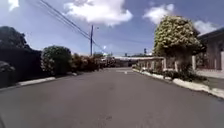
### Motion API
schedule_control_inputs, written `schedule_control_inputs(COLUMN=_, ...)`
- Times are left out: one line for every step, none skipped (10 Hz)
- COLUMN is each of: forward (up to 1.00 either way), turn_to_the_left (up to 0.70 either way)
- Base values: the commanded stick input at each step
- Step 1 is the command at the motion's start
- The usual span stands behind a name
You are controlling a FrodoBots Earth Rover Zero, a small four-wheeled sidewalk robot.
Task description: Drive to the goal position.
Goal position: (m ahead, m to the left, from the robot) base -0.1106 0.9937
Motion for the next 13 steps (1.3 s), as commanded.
schedule_control_inputs(forward=0.45, turn_to_the_left=0.0)
schedule_control_inputs(forward=0.45, turn_to_the_left=0.0)
schedule_control_inputs(forward=0.45, turn_to_the_left=0.0)
schedule_control_inputs(forward=0.45, turn_to_the_left=0.0)
schedule_control_inputs(forward=0.45, turn_to_the_left=0.0)
schedule_control_inputs(forward=0.45, turn_to_the_left=0.0)
schedule_control_inputs(forward=0.45, turn_to_the_left=0.0)
schedule_control_inputs(forward=0.45, turn_to_the_left=0.0)
schedule_control_inputs(forward=0.45, turn_to_the_left=0.0)
schedule_control_inputs(forward=0.45, turn_to_the_left=0.0)
schedule_control_inputs(forward=0.45, turn_to_the_left=0.0)
schedule_control_inputs(forward=0.45, turn_to_the_left=0.0)
schedule_control_inputs(forward=0.45, turn_to_the_left=0.0)
